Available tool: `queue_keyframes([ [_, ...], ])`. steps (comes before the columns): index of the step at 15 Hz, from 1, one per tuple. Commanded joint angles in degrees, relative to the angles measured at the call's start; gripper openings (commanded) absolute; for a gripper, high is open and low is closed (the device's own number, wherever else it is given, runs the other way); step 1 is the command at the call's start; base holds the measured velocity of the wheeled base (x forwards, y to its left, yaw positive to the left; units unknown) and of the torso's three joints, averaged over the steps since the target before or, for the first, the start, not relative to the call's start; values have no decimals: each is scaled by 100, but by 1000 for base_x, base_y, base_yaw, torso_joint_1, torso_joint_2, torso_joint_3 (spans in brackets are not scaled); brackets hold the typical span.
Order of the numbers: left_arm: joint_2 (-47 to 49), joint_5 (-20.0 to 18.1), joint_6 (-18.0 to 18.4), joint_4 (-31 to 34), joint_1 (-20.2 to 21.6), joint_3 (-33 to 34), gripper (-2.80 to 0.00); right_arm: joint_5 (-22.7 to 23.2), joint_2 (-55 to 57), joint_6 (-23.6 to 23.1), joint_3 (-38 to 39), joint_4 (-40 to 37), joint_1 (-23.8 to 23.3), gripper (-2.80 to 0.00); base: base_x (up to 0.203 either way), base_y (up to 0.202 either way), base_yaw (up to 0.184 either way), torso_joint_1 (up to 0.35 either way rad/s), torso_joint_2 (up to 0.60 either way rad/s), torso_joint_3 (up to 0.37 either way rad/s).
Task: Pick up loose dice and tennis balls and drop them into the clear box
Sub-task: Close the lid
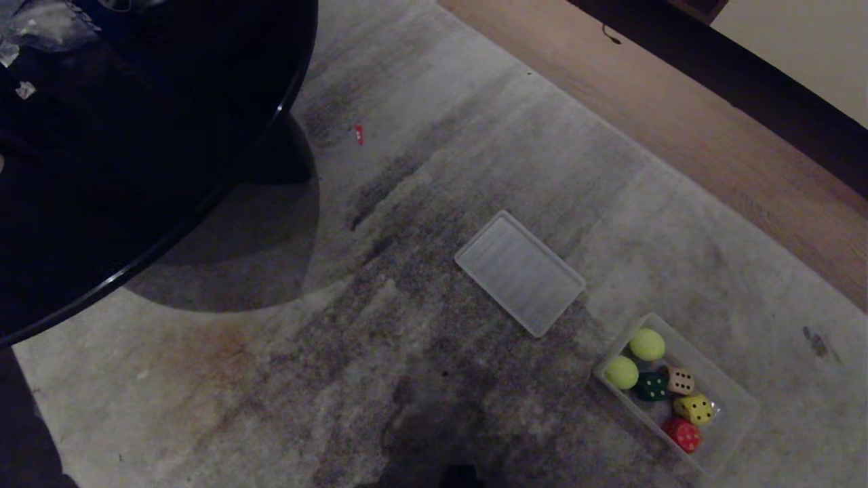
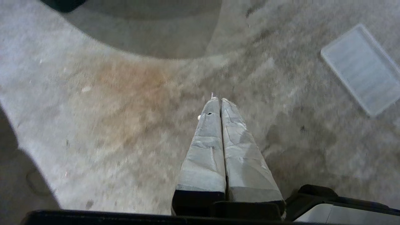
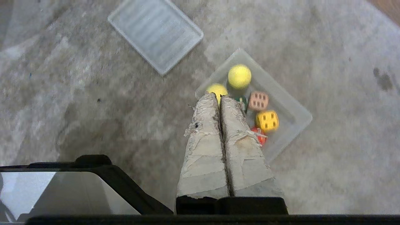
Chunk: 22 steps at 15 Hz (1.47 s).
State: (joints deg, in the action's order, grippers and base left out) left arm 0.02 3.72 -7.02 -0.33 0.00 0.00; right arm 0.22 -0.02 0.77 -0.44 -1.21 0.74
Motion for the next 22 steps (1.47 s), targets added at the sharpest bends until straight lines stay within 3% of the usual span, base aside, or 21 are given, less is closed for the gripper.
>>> queue_keyframes([
  [1, 6, 6, -9, -2, 0, 9, -280, 13, 11, 2, 0, -2, 5, -280, 184, 0, 2, 4, 1, 1],
  [5, 6, -3, 25, 7, 0, 9, -280, 5, 11, 2, 0, -2, 5, -280, 162, 0, 0, 1, 4, 3],
  [12, 6, 6, 0, -2, 0, 9, -280, 8, 4, 2, 0, -2, 5, -280, 0, 0, 0, 0, 0, 0],
  [18, 6, -3, -10, 7, 8, 9, -280, 13, 11, 0, 0, -2, -3, -280, 0, 124, 2, 2, 0, 3],
  [22, 6, 6, -26, -2, 9, 9, -280, 22, 11, -51, 0, -2, 5, -280, 0, 0, 0, 0, 0, 0],
])
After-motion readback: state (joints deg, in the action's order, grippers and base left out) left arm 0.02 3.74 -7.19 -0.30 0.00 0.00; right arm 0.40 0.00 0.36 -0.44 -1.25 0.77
